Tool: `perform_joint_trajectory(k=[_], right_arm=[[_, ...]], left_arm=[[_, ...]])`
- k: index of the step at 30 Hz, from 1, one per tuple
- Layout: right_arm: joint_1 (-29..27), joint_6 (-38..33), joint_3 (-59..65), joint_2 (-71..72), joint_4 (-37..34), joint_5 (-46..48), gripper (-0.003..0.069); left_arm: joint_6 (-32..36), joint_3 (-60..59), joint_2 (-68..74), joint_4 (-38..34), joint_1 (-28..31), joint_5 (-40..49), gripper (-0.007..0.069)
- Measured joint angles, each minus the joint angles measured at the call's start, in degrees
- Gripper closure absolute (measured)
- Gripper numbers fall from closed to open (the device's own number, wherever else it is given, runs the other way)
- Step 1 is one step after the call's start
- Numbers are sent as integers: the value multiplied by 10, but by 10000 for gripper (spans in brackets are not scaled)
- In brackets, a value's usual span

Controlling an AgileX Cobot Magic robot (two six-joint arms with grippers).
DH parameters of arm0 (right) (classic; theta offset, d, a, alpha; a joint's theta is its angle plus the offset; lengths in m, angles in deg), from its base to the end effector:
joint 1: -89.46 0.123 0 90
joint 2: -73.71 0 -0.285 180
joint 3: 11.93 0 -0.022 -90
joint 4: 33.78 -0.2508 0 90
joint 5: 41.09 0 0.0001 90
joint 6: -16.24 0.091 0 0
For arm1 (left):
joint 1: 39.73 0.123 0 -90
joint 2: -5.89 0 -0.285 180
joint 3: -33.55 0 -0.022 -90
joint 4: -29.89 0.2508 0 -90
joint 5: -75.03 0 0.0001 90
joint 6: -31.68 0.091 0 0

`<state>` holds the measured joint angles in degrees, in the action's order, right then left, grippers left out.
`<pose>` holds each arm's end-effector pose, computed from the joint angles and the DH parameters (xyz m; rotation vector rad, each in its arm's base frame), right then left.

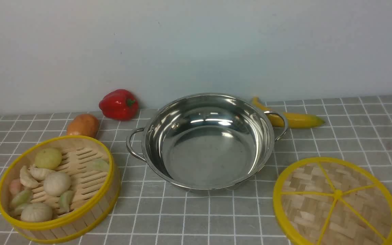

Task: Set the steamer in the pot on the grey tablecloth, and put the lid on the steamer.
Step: 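Grasp the rim of the steamer basket holding the buns with the left gripper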

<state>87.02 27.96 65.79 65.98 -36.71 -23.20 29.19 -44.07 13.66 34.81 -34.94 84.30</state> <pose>0.0544 -0.0009 0.1821 0.2551 1.7881 0.1643 0.0562 0.0060 0.1962 -0.0455 1.6520 0.1065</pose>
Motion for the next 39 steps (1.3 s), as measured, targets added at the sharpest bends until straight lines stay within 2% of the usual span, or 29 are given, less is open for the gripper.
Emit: perform_joint_trajectory(k=[33,37,39], right_arm=[[0,0,0,0,2,0,416],[0,3,0,0,-4,-17,416],[0,13,0,0,-25,-50,416]], left_arm=[[0,0,0,0,0,-2,382],[-6,0,0,-5,0,-47,382],[-10,0,0,-15,0,-101,382]])
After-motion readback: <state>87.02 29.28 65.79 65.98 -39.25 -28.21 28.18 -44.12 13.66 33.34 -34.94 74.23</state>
